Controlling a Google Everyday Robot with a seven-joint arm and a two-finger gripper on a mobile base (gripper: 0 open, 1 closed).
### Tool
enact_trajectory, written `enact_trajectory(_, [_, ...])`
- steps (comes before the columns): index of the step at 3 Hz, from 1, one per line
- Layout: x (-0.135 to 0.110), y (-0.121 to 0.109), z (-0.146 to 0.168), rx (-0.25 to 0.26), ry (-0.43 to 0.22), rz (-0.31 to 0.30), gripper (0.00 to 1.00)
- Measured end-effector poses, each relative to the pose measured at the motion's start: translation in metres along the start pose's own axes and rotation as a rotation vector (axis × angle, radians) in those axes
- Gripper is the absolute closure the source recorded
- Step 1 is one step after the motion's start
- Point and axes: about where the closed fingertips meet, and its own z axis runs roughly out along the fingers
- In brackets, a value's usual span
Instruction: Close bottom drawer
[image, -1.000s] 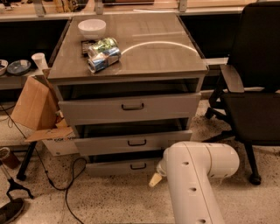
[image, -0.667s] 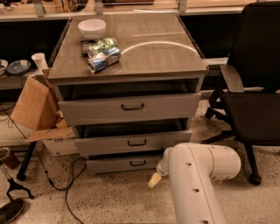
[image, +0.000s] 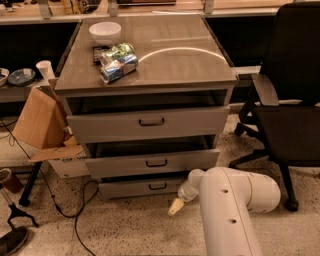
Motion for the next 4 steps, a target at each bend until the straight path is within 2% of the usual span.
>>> enact_trajectory(3, [-0.024, 0.0, -0.006, 0.029, -0.049, -0.03, 0.0])
enact_trajectory(4, [-0.024, 0.0, -0.006, 0.029, -0.049, -0.03, 0.0])
